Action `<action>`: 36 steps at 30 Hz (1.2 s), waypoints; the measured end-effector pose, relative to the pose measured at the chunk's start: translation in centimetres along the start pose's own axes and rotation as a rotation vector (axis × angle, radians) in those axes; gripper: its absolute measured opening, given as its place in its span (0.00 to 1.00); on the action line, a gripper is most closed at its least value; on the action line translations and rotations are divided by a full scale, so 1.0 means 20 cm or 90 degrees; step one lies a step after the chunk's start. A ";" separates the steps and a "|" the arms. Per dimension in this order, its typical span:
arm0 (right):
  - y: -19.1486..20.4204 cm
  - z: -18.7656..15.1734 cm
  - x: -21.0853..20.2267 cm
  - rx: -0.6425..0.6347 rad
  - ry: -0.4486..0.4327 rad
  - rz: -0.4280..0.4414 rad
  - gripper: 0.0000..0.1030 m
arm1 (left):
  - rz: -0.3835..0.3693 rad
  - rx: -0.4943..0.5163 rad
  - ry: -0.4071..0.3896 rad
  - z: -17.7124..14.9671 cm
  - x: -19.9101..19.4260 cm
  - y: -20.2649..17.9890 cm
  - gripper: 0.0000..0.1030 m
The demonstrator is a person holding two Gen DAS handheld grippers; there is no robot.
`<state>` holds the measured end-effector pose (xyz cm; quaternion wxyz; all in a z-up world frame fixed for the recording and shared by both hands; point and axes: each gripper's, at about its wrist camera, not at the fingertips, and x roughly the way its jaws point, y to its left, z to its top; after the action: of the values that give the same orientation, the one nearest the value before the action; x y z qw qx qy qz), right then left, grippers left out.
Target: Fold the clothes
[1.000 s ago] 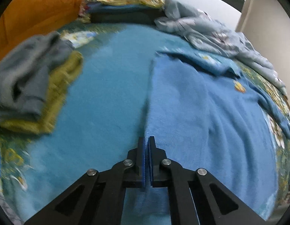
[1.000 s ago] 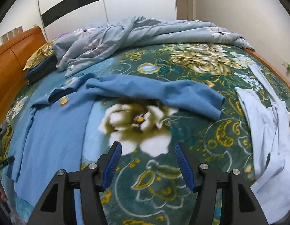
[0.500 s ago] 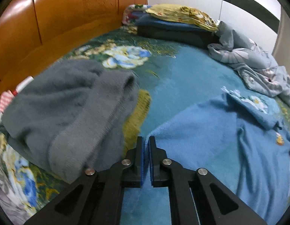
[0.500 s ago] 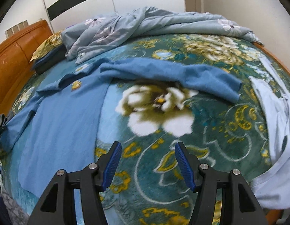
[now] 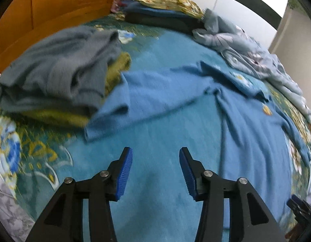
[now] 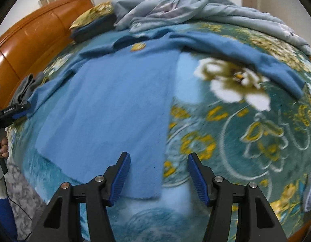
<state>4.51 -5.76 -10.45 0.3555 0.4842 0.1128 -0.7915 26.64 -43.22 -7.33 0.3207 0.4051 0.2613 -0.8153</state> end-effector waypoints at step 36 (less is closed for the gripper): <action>-0.28 0.02 -0.04 0.137 -0.076 0.073 0.42 | -0.312 0.099 0.125 -0.26 0.14 -0.37 0.48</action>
<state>0.73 -1.61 -10.59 0.3520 0.4772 -0.0219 -0.8049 22.48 -35.75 -11.17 0.0553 0.4305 0.3182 -0.8428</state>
